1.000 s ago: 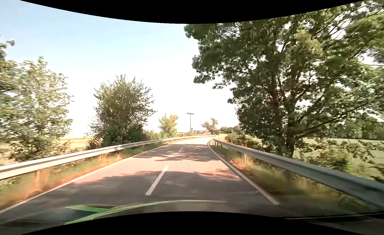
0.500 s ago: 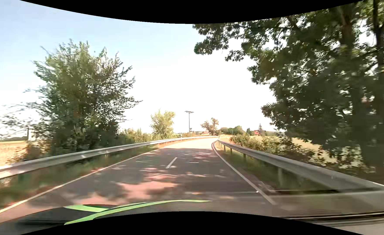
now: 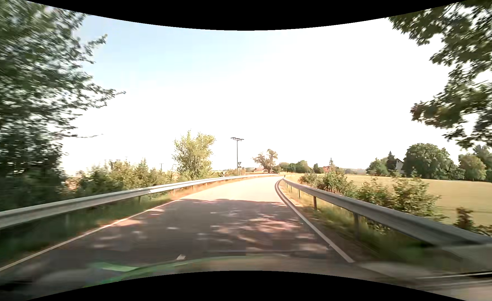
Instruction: Follow the waypoints while adhering to traffic rules and regulations
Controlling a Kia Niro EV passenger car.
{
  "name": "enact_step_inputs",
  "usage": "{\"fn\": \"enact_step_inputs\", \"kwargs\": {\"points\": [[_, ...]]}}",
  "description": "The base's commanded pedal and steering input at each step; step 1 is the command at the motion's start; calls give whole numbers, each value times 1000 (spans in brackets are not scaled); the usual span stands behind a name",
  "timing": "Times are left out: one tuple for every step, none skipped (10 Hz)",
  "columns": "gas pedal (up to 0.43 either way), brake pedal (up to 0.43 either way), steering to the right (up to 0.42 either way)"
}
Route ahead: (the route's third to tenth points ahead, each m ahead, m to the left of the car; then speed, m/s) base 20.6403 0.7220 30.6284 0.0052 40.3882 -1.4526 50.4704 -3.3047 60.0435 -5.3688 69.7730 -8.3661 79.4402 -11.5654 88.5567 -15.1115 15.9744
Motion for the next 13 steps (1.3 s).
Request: {"fn": "enact_step_inputs", "kwargs": {"points": [[209,0,20],[209,0,22],[209,0,23],[209,0,25],[209,0,26],[209,0,27],[209,0,27],[209,0,27],[209,0,28],[209,0,28],[209,0,26],[209,0,24],[209,0,20]]}}
